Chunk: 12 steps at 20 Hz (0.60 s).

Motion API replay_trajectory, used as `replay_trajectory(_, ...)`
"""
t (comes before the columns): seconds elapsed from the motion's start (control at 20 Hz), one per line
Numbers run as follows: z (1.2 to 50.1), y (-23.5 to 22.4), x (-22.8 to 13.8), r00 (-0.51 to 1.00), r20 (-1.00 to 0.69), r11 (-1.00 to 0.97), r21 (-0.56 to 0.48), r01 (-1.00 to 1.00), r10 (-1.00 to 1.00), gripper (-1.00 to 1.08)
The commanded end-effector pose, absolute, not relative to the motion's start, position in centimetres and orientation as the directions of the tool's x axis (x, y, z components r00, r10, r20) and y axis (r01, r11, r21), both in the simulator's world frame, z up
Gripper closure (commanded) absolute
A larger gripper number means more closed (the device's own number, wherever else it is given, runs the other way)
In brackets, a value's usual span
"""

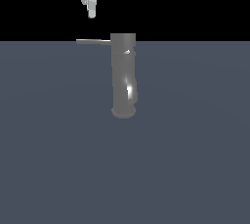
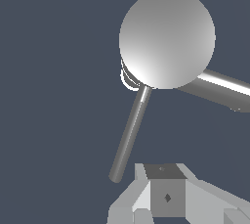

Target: Turn on the faucet by rotating a designated handle.

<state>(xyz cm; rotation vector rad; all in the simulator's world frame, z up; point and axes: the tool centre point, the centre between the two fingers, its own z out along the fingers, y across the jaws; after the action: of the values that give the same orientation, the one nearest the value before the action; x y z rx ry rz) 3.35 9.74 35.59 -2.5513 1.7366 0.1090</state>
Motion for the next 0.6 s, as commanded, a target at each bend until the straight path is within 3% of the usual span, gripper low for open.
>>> replay_trajectory(0.0, 34.3, 10.4, 4.5, 0.307, -0.076, -0.308, 0.002, -0.952, -0.949, 1.08)
replay_trajectory(0.55, 29.9, 12.9, 8.0, 0.109, -0.019, -0.109, 0.005, -0.994, -0.994, 1.08)
